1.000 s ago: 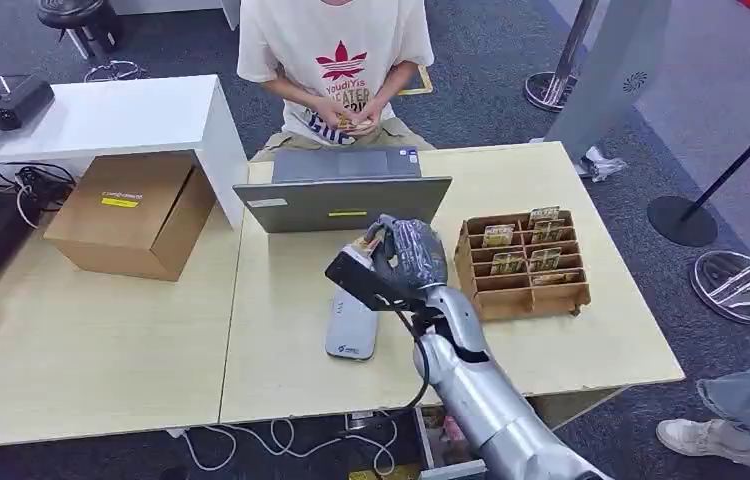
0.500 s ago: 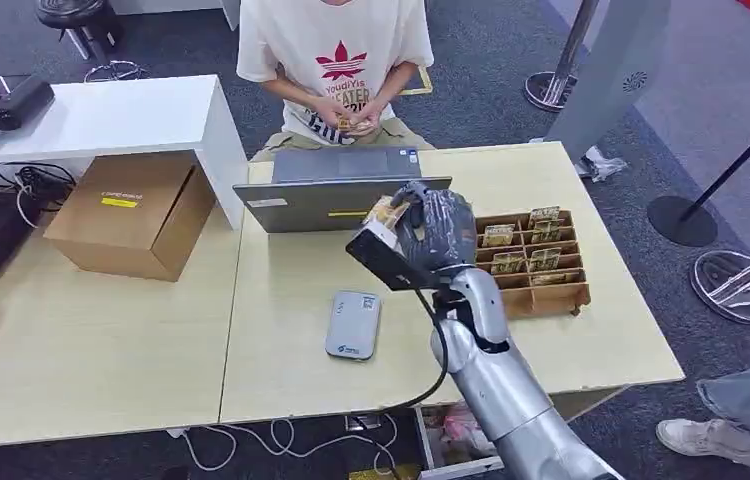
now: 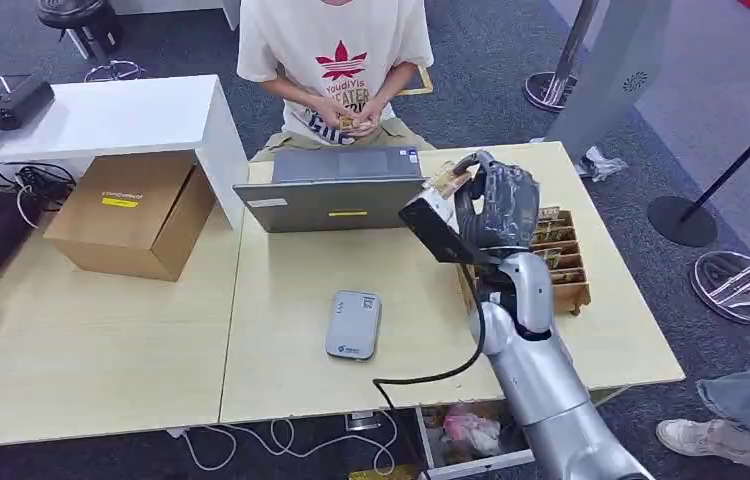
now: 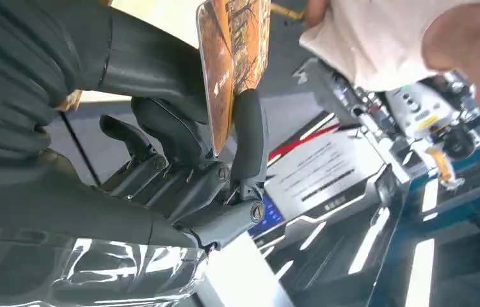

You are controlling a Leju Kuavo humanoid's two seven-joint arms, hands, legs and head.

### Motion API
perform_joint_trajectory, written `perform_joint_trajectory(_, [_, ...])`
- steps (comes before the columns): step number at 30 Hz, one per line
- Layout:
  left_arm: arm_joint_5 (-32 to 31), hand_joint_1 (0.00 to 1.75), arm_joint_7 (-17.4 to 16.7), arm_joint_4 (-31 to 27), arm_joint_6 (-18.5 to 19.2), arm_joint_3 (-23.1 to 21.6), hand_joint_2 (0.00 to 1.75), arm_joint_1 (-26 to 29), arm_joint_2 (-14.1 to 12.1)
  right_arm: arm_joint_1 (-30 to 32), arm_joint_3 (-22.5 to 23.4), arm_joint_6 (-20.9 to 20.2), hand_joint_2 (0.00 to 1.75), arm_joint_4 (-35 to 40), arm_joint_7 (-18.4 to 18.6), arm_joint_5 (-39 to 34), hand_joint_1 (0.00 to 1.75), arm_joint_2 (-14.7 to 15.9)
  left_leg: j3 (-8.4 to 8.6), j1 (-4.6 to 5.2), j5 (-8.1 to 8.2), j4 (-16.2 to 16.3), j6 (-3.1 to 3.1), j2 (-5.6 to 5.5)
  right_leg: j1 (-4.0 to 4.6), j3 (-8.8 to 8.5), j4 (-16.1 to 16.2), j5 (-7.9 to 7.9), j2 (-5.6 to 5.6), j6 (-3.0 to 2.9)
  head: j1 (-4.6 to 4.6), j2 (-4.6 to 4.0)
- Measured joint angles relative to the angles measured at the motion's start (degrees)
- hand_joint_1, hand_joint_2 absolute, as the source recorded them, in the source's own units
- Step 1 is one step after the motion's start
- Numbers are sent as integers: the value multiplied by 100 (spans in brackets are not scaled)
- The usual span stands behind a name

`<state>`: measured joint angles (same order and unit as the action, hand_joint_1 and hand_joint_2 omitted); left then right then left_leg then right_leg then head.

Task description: Pass the card to the sensor for recognition and then transmit it.

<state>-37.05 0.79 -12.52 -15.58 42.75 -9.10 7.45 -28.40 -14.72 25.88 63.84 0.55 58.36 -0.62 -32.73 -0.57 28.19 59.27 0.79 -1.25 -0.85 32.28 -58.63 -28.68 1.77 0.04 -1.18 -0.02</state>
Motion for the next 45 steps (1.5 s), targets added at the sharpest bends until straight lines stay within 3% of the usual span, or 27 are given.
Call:
perform_joint_trajectory(18, [-68,0,-9,0,-9,0,0,-1,-4,-429,952,206,175,-442,-135,116,175,383,0,0,0,0,0,0,0,0,-1,0,0,0,0,0])
perform_joint_trajectory(45, [-83,0,0,0,-15,0,0,2,-35,-1131,1183,-37,175,-1538,-498,-238,175,438,-1,0,0,0,0,-1,0,-1,-2,1,-1,0,0,0])
